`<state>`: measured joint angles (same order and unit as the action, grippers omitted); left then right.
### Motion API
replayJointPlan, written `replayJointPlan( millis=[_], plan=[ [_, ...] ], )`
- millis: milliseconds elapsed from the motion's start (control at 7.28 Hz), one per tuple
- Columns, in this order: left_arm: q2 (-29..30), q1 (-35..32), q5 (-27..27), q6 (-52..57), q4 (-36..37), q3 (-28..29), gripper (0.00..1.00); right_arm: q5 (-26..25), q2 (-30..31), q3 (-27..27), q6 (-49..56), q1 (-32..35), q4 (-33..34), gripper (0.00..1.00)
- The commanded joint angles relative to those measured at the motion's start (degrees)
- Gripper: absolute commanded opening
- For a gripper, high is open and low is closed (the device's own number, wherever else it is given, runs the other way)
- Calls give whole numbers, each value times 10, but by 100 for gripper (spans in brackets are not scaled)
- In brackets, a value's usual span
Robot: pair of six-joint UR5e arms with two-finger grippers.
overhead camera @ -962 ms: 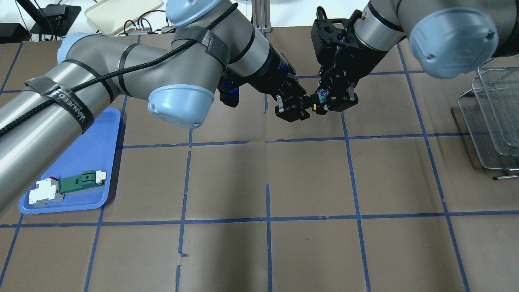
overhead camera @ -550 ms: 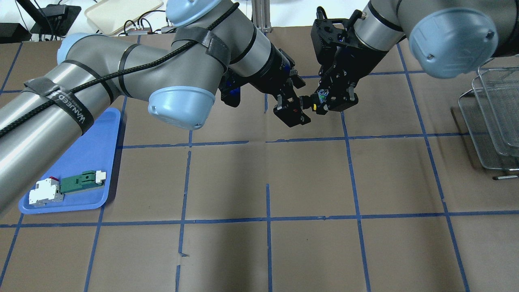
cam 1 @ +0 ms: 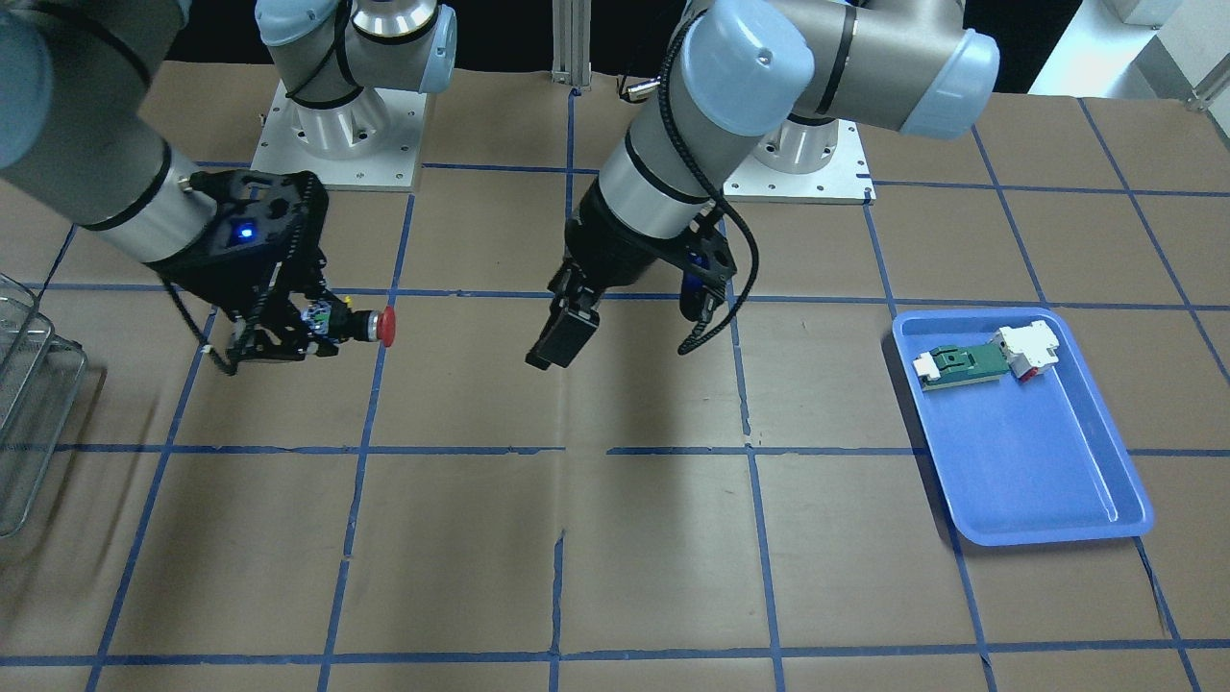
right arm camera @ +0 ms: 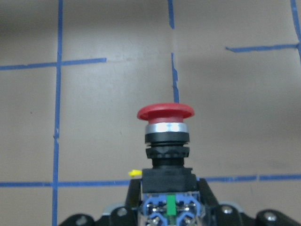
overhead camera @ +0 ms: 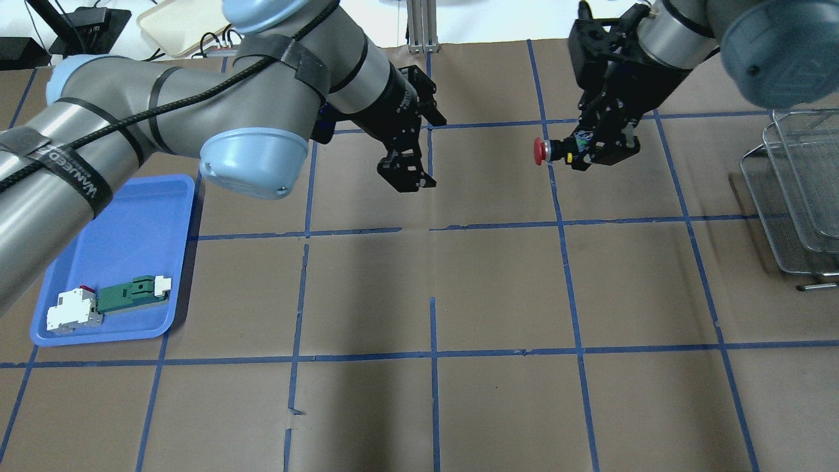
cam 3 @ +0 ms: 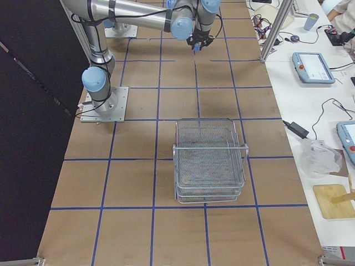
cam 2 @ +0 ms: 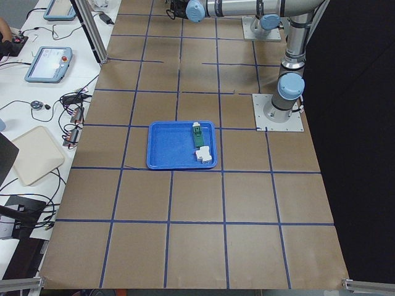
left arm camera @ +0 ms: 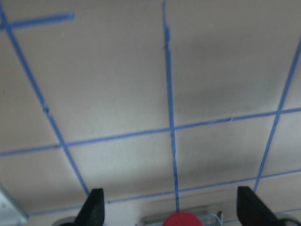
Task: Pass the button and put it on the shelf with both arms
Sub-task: 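Carry the button onto the wire rack with the right gripper while the left retracts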
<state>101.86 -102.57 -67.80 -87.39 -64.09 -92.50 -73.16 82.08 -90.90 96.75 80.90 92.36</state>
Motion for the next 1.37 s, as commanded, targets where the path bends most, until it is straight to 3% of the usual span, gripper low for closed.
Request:
replayJointPlan(
  millis=[0,137,275,550,687,962,1237],
  plan=[
    [-18,83,-55,249,-74,-1,100,-38,-20,2,144,-122,7,0],
    [-32,111,-126,386,-132,4,100,-45,-41,10,196,-188,18,0],
    [-50,128,-140,529,-181,8,100,-58,-50,12,243,-250,29,0],
    [-99,151,-219,725,-196,12,100,-110,-59,6,337,-309,60,0],
    [-136,151,-228,734,-243,12,100,-118,-67,7,372,-345,73,0],
    [-169,158,-236,753,-293,0,100,-148,-85,8,373,-352,118,3],
    [-171,197,-236,875,-322,-13,100,-145,-80,5,342,-351,114,82]
  ],
)
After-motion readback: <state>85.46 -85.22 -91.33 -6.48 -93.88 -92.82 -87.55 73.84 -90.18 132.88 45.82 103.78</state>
